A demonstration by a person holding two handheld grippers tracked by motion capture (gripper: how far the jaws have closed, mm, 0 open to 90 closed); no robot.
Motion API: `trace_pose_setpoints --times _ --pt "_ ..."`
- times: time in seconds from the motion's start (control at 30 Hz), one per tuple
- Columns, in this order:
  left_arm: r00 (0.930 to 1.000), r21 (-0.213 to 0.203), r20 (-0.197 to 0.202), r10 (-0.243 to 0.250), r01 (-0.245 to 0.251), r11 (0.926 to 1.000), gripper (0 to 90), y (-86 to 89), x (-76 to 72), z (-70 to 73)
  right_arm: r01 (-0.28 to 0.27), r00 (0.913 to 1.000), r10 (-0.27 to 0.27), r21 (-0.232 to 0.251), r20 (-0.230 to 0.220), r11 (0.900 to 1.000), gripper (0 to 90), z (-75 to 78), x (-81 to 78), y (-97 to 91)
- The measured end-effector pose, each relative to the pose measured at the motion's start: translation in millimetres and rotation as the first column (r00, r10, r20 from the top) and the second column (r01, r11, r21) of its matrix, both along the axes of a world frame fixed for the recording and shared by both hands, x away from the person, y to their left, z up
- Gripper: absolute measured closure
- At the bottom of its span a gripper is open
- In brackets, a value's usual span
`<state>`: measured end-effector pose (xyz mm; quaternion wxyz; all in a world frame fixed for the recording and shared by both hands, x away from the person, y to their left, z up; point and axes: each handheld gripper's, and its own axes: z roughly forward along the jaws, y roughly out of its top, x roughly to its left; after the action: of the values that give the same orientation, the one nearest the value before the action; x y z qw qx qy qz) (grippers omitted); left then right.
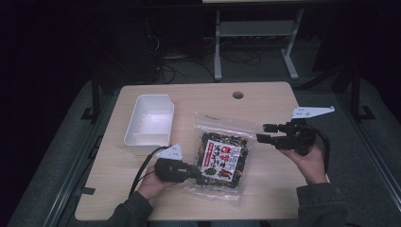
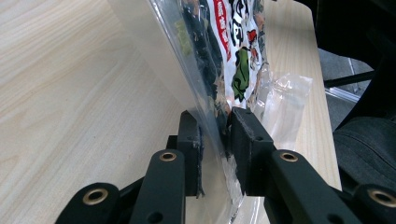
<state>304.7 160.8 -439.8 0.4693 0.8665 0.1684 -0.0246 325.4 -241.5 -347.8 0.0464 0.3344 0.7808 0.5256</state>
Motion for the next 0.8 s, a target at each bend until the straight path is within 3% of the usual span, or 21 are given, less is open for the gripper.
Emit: trace_pose_setpoints --times 0.13,0.3,0.33,0.47,0.6,0.8 --pt "1.0 -0.001 0.001 0.002 -0.002 1.0 73.8 0.4 -0.7 -0.1 0.012 0.9996 -0.011 0.006 -0.027 0.9999 33.0 -17.6 -7.1 4.1" --pt "1.0 0.001 0.003 0.004 -0.004 1.0 73.8 1.1 -0.6 -0.7 -0.009 0.9976 0.012 0.042 -0.068 0.9991 27.3 -37.1 -12.0 7.1" --pt "1.0 0.0 0.002 0.004 -0.004 1.0 73.8 1.2 -0.5 -1.0 -0.023 0.9973 0.028 0.072 -0.067 0.9971 27.7 -41.4 -15.2 8.7" --pt "1.0 0.0 0.005 0.004 -0.004 1.0 73.8 1.6 -1.3 -0.7 -0.04 0.9965 0.045 0.079 -0.071 0.9961 23.1 -47.9 -16.5 15.3" --pt "1.0 -0.003 0.002 0.006 -0.006 1.0 73.8 2.0 -1.4 -1.5 -0.026 0.9969 0.032 0.074 -0.072 0.9969 24.2 -51.7 -14.9 21.0" --pt "1.0 -0.013 -0.005 0.0 0.0 0.9999 73.8 1.6 -1.1 -2.1 -0.062 0.9956 0.068 0.09 -0.064 0.994 35.8 -56.5 -8.6 35.0"
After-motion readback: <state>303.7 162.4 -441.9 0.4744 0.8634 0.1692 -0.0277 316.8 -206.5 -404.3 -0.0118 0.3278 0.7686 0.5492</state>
